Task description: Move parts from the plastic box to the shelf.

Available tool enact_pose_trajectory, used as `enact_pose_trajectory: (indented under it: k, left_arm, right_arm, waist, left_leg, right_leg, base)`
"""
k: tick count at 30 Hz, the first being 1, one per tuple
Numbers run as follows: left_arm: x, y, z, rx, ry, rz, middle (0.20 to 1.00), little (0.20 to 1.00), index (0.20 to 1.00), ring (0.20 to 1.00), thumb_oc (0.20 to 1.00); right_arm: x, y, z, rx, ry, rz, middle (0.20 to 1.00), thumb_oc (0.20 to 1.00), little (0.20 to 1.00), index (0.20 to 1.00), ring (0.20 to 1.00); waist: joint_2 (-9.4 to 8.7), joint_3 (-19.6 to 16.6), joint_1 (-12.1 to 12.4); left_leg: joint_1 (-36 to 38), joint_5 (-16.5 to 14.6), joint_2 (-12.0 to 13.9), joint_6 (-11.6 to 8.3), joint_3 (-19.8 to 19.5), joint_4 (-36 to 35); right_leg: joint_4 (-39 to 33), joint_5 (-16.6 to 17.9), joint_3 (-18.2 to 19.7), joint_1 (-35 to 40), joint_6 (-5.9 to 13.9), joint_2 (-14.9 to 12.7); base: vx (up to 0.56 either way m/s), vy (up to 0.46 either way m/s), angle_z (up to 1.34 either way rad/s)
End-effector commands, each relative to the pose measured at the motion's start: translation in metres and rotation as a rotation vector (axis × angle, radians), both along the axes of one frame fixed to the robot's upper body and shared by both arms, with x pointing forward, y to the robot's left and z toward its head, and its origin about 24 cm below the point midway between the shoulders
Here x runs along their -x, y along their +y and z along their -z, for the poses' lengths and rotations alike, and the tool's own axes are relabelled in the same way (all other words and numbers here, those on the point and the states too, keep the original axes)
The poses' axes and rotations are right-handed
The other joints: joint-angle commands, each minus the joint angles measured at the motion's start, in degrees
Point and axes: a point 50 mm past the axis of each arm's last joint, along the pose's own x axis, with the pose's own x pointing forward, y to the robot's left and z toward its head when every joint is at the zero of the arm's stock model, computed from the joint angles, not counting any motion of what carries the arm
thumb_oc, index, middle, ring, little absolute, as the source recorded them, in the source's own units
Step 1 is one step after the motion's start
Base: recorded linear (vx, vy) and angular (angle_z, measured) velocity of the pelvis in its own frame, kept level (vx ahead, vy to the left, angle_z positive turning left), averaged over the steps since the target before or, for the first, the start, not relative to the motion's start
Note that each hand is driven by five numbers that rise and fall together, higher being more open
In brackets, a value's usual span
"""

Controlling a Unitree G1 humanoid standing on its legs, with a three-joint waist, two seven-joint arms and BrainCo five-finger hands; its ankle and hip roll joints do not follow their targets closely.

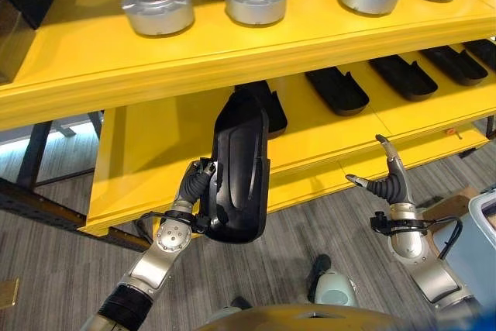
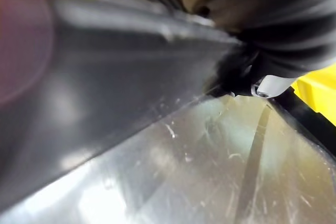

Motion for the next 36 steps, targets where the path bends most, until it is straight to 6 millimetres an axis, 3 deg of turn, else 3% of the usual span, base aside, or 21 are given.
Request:
enact_pose_trajectory:
  k: [1, 3, 5, 11, 12, 13, 14, 18, 19, 22, 23, 24, 26, 28, 29, 32, 36]
  left_arm:
    - [-0.016, -0.006, -0.035, 0.033, -0.178, 0.04, 0.2, 0.2, 0.2, 0.2, 0.2]
    - [-0.018, -0.013, -0.033, 0.038, -0.157, 0.072, 0.2, 0.2, 0.2, 0.2, 0.2]
    - [-0.018, -0.014, -0.031, 0.052, -0.151, 0.071, 0.2, 0.2, 0.2, 0.2, 0.2]
    - [-0.019, -0.013, -0.031, 0.073, -0.137, 0.029, 0.2, 0.2, 0.2, 0.2, 0.2]
    - [-0.019, -0.012, -0.031, 0.072, -0.138, 0.021, 0.2, 0.2, 0.2, 0.2, 0.2]
    - [-0.021, -0.009, -0.033, 0.071, -0.156, -0.005, 0.2, 0.2, 0.2, 0.2, 0.2]
    - [-0.024, -0.007, -0.037, 0.078, -0.182, -0.024, 0.2, 0.2, 0.2, 0.2, 0.2]
    - [-0.031, -0.01, -0.043, 0.101, -0.206, -0.051, 0.2, 0.2, 0.2, 0.2, 0.2]
    - [-0.033, -0.011, -0.044, 0.111, -0.209, -0.058, 0.2, 0.2, 0.2, 0.2, 0.2]
    - [-0.034, -0.013, -0.043, 0.116, -0.193, -0.045, 0.2, 0.2, 0.2, 0.2, 0.2]
    - [-0.033, -0.013, -0.041, 0.117, -0.183, -0.037, 0.2, 0.2, 0.2, 0.2, 0.2]
    - [-0.03, -0.013, -0.037, 0.121, -0.172, -0.026, 0.2, 0.2, 0.2, 0.2, 0.2]
    - [-0.027, -0.013, -0.033, 0.129, -0.162, -0.019, 0.2, 0.2, 0.2, 0.2, 0.2]
    - [-0.026, -0.014, -0.031, 0.14, -0.143, -0.004, 0.2, 0.2, 0.2, 0.2, 0.2]
    - [-0.027, -0.017, -0.029, 0.145, -0.126, 0.008, 0.2, 0.2, 0.2, 0.2, 0.2]
    - [-0.031, -0.023, -0.028, 0.131, -0.113, 0.028, 0.2, 0.2, 0.2, 0.2, 0.2]
    - [-0.033, -0.02, -0.029, 0.11, -0.121, -0.001, 0.2, 0.2, 0.2, 0.2, 0.2]
  right_arm:
    - [-0.004, -0.016, -0.017, -0.004, -0.111, 0.054, 1.0, 1.0, 1.0, 1.0, 1.0]
    - [0.003, -0.026, -0.016, 0.003, -0.115, 0.109, 1.0, 1.0, 1.0, 1.0, 1.0]
    - [0.007, -0.033, -0.019, 0.011, -0.123, 0.12, 1.0, 1.0, 1.0, 1.0, 1.0]
    - [0.008, -0.034, -0.022, 0.061, -0.148, 0.099, 1.0, 1.0, 1.0, 1.0, 1.0]
    - [0.008, -0.034, -0.023, 0.068, -0.154, 0.095, 1.0, 1.0, 1.0, 1.0, 1.0]
    - [0.005, -0.033, -0.026, 0.072, -0.173, 0.087, 1.0, 1.0, 1.0, 1.0, 1.0]
    - [0.001, -0.034, -0.031, 0.089, -0.196, 0.077, 1.0, 1.0, 1.0, 1.0, 1.0]
    - [-0.004, -0.036, -0.034, 0.119, -0.22, 0.081, 1.0, 1.0, 1.0, 1.0, 1.0]
    - [-0.006, -0.036, -0.036, 0.123, -0.232, 0.087, 1.0, 1.0, 1.0, 1.0, 1.0]
    - [-0.004, -0.039, -0.039, 0.126, -0.256, 0.11, 1.0, 1.0, 1.0, 1.0, 1.0]
    - [-0.003, -0.042, -0.039, 0.127, -0.253, 0.133, 1.0, 1.0, 1.0, 1.0, 1.0]
    - [0.002, -0.049, -0.037, 0.117, -0.245, 0.162, 1.0, 1.0, 1.0, 1.0, 1.0]
    - [0.006, -0.054, -0.034, 0.107, -0.247, 0.185, 1.0, 1.0, 1.0, 1.0, 1.0]
    - [0.01, -0.059, -0.033, 0.104, -0.249, 0.196, 1.0, 1.0, 1.0, 1.0, 1.0]
    - [0.012, -0.063, -0.031, 0.105, -0.242, 0.215, 1.0, 1.0, 1.0, 1.0, 1.0]
    - [0.013, -0.066, -0.029, 0.076, -0.235, 0.246, 1.0, 1.0, 1.0, 1.0, 1.0]
    - [0.011, -0.061, -0.025, -0.039, -0.209, 0.232, 1.0, 1.0, 1.0, 1.0, 1.0]
  waist:
    - [-0.01, -0.32, -1.12]
    - [-0.09, -0.51, -3.53]
    - [0.01, -1.04, -4.2]
    - [0.35, -1.76, -4.94]
    - [0.28, -1.8, -5.09]
    - [0.08, -1.36, -5.46]
    - [-0.77, -0.35, -5.33]
    - [-0.92, 1.55, -5.09]
    - [-0.67, 1.6, -5.69]
    - [-0.24, 1.04, -6.24]
    - [-0.19, 0.62, -6.24]
    - [-0.25, 0.3, -5.71]
    - [-0.19, 0.1, -5.44]
    - [0.28, -0.3, -5.8]
    - [0.7, -0.74, -6.46]
    - [1.27, -1.16, -7.02]
    - [1.33, -1.28, -6.57]
  left_leg:
    - [0.57, -0.68, -1.97, 0.6, -9.78, 0.05]
    - [0.43, -1.18, -2.96, 1.16, -13.01, 0.23]
    - [0.38, -0.8, -2.57, 0.61, -12.54, 0.14]
    - [0.18, -1.9, -1.79, 0.34, -10.03, 2.14]
    - [-0.26, -2.62, -1.55, 0.5, -9.45, 3.45]
    - [-1.65, -5.47, -1.02, 1.22, -7.64, 8.72]
    - [-5.84, -4.71, 1.81, -0.93, -5.67, 20.54]
    - [-11.97, 1.91, 10.09, -6.26, -4.78, 33.42]
    - [-10.91, 2.1, 12.41, -5.64, -3.96, 30.68]
    - [-8.17, 2.66, 13.05, -4.22, -5.5, 21.86]
    - [-7.4, 3.82, 13.39, -4.52, -7.31, 19.08]
    - [-7.49, 8.6, 15.39, -6.54, -12.79, 17.54]
    - [-7.64, 10.6, 16.74, -6.35, -16.67, 17.08]
    - [-5.89, 8.12, 16.06, -5.9, -15.97, 15.5]
    - [-4.29, 4.99, 14.51, -5.94, -15.15, 13.99]
    - [-2.3, 0.46, 11.75, -4.5, -13.56, 11.07]
    - [-1.89, 0.73, 9.68, -3.63, -12.93, 8.95]
  right_leg:
    - [-2.01, -6.03, 6.73, 5.15, 0.33, 5.99]
    - [-4.37, -6.65, 14.14, 5.72, -0.56, 8.62]
    - [-6.98, -6.25, 15.74, 7.41, -0.71, 9.39]
    - [-8.99, -6.53, 15.87, 9.3, -1.34, 9.35]
    - [-8.71, -6.87, 15.77, 9.29, -1.58, 9.25]
    - [-7.3, -8.0, 15.15, 8.85, -2.55, 9.1]
    - [-6.29, -9.14, 14.22, 9.0, -4.18, 8.63]
    - [-4.42, -11.88, 13.0, 9.69, -7.4, 9.37]
    - [-3.12, -12.92, 12.67, 9.49, -7.97, 9.21]
    - [-0.9, -13.78, 13.35, 8.88, -7.77, 8.35]
    - [-0.04, -14.1, 13.95, 8.58, -7.67, 8.08]
    - [1.0, -14.43, 16.01, 8.28, -7.69, 7.79]
    - [2.18, -13.92, 17.58, 7.35, -7.73, 7.02]
    - [3.3, -14.37, 18.44, 7.14, -6.77, 5.67]
    - [4.1, -15.45, 18.57, 7.67, -5.59, 4.61]
    - [4.91, -14.95, 18.3, 7.85, -4.13, 3.03]
    - [1.42, -11.09, 18.26, 8.16, -2.69, 2.46]
  base:
    - [0.17, -0.099, 0.21]
    - [0.19, -0.123, 0.48]
    - [0.13, -0.155, 1.28]
    - [0.09, -0.13, 0.06]
    - [0.05, -0.175, -0.1]
    - [0.03, -0.28, -0.04]
    - [0.02, -0.274, -0.05]
    - [0.02, -0.1, -0.04]
    - [0.08, 0.169, -0.13]
    - [0.1, 0.284, -0.12]
    - [0.17, 0.421, -0.04]
    - [0.15, 0.38, -0.11]
    - [0.09, 0.355, -0.27]
    - [0.14, 0.382, -0.39]
    - [0.18, 0.379, -0.35]
    - [0.12, 0.299, 0.0]
    - [0.03, 0.228, 0.19]
